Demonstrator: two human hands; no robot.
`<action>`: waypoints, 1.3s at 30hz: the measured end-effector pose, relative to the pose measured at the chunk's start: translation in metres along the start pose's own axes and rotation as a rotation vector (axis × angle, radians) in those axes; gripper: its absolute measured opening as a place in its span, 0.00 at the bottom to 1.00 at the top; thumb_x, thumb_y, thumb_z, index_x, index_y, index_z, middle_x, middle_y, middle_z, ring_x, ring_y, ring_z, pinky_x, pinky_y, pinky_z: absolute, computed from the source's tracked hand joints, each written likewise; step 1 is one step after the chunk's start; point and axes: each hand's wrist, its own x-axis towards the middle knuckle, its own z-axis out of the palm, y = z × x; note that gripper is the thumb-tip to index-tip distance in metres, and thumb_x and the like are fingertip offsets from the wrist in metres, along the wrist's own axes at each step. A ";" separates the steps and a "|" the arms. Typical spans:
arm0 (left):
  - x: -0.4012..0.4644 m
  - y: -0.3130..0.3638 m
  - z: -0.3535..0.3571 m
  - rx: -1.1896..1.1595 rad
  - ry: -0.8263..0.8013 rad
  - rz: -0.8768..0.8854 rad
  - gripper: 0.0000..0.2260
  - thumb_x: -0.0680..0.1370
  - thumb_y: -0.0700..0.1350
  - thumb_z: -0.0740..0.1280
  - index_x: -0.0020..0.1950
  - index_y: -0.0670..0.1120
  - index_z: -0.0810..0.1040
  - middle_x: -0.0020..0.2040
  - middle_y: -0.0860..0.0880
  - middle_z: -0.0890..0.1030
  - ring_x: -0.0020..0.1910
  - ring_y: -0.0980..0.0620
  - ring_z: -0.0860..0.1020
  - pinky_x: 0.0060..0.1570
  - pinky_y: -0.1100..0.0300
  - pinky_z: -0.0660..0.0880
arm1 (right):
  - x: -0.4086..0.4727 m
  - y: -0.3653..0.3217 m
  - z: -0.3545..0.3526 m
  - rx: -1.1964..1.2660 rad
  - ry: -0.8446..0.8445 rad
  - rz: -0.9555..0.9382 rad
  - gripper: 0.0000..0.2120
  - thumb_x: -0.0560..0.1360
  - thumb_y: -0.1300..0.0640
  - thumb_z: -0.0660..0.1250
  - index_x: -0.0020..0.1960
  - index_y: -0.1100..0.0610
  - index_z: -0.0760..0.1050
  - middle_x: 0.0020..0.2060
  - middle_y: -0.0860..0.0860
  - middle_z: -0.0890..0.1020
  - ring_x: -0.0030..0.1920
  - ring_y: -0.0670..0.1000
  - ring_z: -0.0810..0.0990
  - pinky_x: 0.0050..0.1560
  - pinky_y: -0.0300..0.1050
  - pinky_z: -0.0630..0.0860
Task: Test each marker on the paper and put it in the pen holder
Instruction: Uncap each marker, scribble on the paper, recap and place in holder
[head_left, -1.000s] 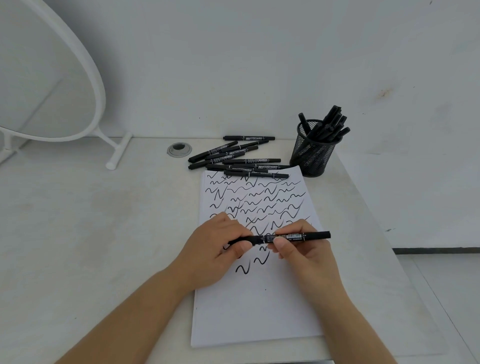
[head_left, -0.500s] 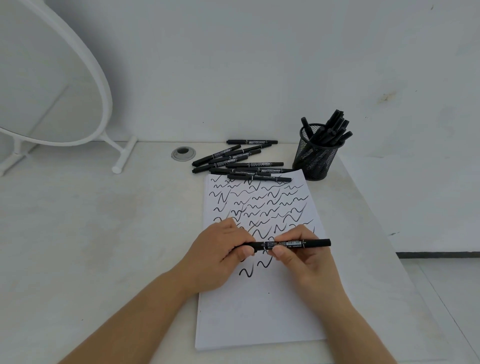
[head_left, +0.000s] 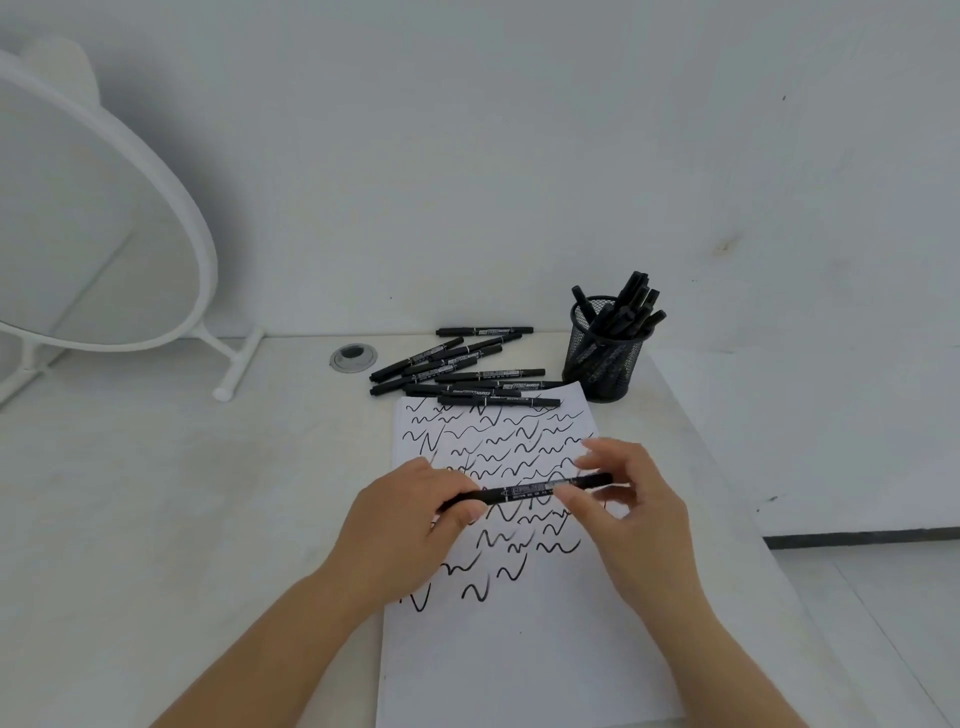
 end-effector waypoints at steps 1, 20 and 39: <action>0.001 0.000 0.000 0.047 0.010 -0.009 0.08 0.78 0.56 0.57 0.44 0.57 0.74 0.33 0.57 0.72 0.41 0.63 0.68 0.33 0.67 0.61 | 0.003 0.000 -0.001 -0.161 0.026 -0.133 0.17 0.67 0.57 0.75 0.51 0.42 0.76 0.44 0.40 0.81 0.45 0.42 0.76 0.47 0.29 0.69; 0.084 -0.006 -0.029 0.184 0.123 0.001 0.08 0.75 0.59 0.59 0.42 0.58 0.71 0.36 0.60 0.74 0.41 0.60 0.72 0.32 0.64 0.64 | 0.115 -0.062 -0.029 -0.316 0.100 -0.420 0.10 0.73 0.61 0.67 0.48 0.49 0.69 0.36 0.39 0.76 0.37 0.43 0.76 0.38 0.32 0.65; 0.124 -0.063 0.012 0.411 -0.010 -0.059 0.11 0.78 0.53 0.59 0.58 0.53 0.73 0.54 0.53 0.74 0.57 0.51 0.70 0.46 0.57 0.66 | 0.197 -0.033 -0.003 -0.603 -0.059 -0.168 0.12 0.78 0.58 0.56 0.60 0.54 0.72 0.42 0.54 0.79 0.46 0.58 0.77 0.45 0.46 0.71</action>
